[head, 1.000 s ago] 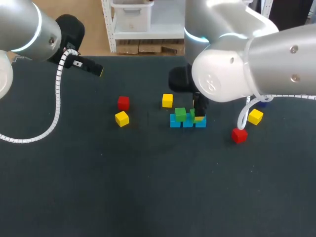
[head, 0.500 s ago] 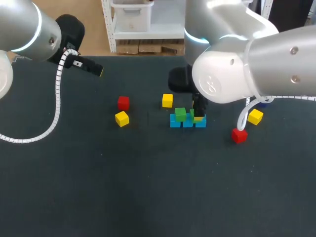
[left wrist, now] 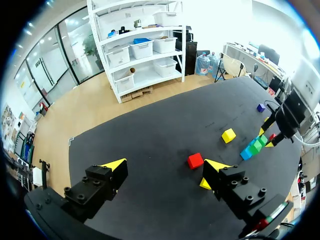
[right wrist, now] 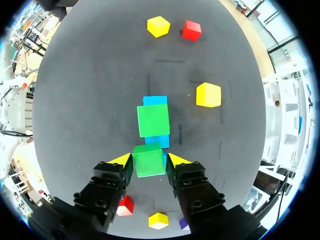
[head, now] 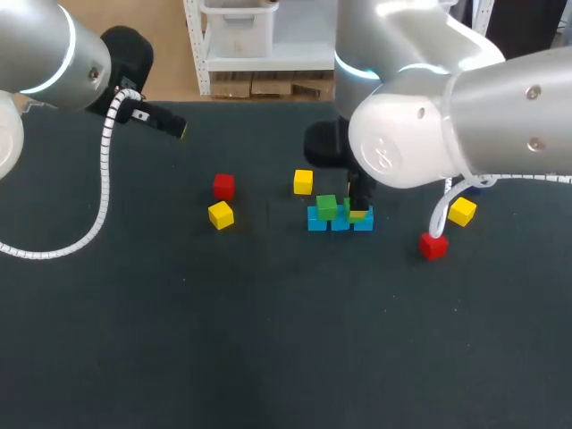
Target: Place the blue cubes, place green cubes on the blue cubes, place the yellow cubes on the green cubes, then place the red cubes on the yellow cubes, and place purple cube on the red cubes.
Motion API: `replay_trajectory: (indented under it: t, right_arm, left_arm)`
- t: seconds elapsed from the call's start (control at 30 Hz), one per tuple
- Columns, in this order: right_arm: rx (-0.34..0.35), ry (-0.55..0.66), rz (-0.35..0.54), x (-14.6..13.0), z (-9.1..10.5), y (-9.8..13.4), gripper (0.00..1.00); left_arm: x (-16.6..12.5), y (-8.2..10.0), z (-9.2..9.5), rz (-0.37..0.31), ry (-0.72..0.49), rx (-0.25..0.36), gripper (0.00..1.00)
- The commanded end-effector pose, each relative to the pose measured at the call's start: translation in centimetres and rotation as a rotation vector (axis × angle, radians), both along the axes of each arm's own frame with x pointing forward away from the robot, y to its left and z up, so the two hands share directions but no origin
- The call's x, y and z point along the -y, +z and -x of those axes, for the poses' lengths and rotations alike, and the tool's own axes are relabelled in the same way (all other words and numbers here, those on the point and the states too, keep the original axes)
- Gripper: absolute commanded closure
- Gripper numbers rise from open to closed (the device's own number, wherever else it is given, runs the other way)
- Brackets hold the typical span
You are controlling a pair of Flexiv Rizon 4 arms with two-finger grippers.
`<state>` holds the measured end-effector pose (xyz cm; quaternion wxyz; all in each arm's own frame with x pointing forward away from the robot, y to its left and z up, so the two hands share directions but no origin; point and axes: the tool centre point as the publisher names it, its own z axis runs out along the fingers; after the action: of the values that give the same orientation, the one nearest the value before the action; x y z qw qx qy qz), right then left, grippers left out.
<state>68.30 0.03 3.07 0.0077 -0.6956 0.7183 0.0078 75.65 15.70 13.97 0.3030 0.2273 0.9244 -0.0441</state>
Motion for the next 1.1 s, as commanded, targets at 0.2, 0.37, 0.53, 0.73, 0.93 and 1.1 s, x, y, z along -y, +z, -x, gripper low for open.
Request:
replay_trajectory:
  t: [0.2,0.37,0.53,0.73,0.93,1.1]
  right_arm:
    - [-0.001,-0.020,0.000,-0.07,-0.13,-0.11,0.62]
    - [-0.002,-0.032,-0.002,-0.05,-0.18,-0.12,0.63]
    - [-0.002,-0.046,-0.005,0.06,-0.22,-0.07,0.63]
    - [0.002,-0.043,-0.008,0.06,-0.22,-0.02,0.62]
    - [0.000,-0.038,-0.006,0.03,-0.07,-0.06,0.58]
    - [0.000,-0.033,-0.007,-0.01,0.08,-0.05,0.29]
  left_arm:
    - [0.00,0.01,-0.02,0.000,0.000,0.000,0.00]
    - [0.00,0.01,-0.02,0.000,0.000,0.000,0.00]
    - [0.00,0.01,-0.02,0.000,0.000,0.000,0.00]
    - [0.00,0.01,-0.02,0.000,0.000,0.000,0.00]
    - [0.00,0.01,-0.02,0.000,0.000,0.000,0.00]
    - [0.00,0.01,-0.02,0.000,0.000,0.000,0.00]
